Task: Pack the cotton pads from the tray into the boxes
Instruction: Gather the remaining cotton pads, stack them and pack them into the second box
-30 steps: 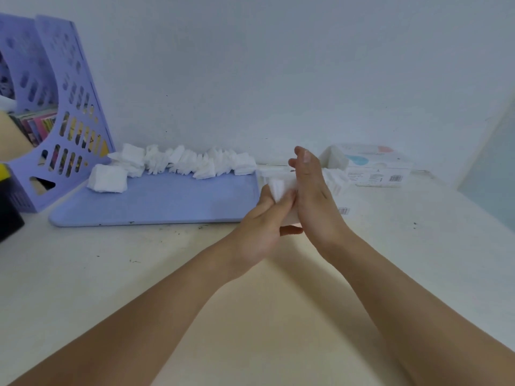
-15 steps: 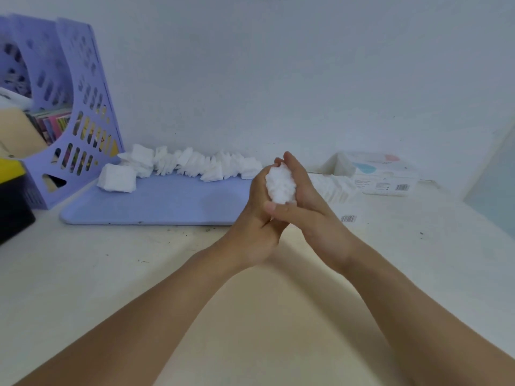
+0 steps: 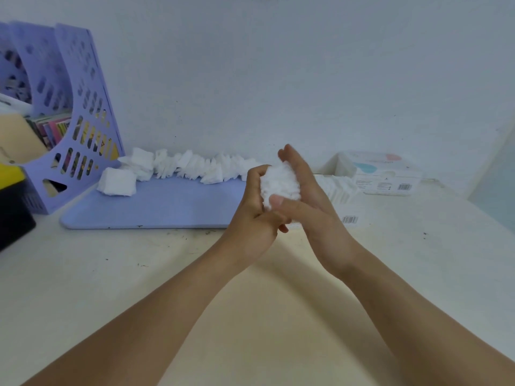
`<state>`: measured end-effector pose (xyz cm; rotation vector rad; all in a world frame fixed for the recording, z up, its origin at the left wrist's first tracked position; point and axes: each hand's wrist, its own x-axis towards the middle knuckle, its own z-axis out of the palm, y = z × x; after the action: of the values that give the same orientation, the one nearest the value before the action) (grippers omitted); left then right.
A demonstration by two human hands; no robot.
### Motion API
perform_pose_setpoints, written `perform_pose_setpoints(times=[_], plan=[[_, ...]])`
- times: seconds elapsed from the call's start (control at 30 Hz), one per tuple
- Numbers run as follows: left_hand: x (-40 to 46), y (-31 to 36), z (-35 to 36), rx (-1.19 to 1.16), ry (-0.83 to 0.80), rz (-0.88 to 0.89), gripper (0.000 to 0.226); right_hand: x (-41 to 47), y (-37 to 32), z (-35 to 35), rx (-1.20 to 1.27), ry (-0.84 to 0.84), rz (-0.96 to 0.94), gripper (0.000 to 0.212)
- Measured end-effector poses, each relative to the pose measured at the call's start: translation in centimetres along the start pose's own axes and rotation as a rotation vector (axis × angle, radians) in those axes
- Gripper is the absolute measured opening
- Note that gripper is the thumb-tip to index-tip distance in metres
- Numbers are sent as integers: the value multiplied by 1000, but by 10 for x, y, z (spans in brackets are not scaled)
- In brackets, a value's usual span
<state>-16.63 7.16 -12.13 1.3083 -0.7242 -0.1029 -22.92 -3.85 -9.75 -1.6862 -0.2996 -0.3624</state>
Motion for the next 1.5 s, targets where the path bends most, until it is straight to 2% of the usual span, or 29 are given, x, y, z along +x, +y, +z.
perform_pose_setpoints(times=[0.1,0.2,0.27,0.33,0.5,0.6,0.7,0.8,0.9,1.03,1.23,1.5], plan=[[0,1,3,-10,33,-19,62,-2,0,1,-70,-55,-3,96],[0,1,-2,61,88,9,53,-3,-4,3,-86,-36,-44,93],[0,0,-5,187,124,64,41,-1,-4,5,-64,82,-86,86],[-1,-2,-6,281,129,116,39,0,-2,6,-30,188,-92,79],[-1,-4,-1,275,53,139,49,-3,0,10,-98,25,-41,73],[0,-2,-3,283,62,199,44,-1,-5,10,-28,78,-79,50],[-4,2,-8,442,72,271,45,3,-10,3,133,223,-50,35],[-6,1,-10,535,48,317,49,6,-10,-5,199,235,16,21],[-4,0,-11,547,38,330,51,6,-11,-9,180,240,7,14],[-5,1,-12,580,31,345,47,5,-13,-9,180,223,-3,18],[-6,0,-13,583,115,375,64,6,-11,-6,260,286,103,19],[-6,-1,-15,623,89,378,60,6,-12,-7,301,257,149,16]])
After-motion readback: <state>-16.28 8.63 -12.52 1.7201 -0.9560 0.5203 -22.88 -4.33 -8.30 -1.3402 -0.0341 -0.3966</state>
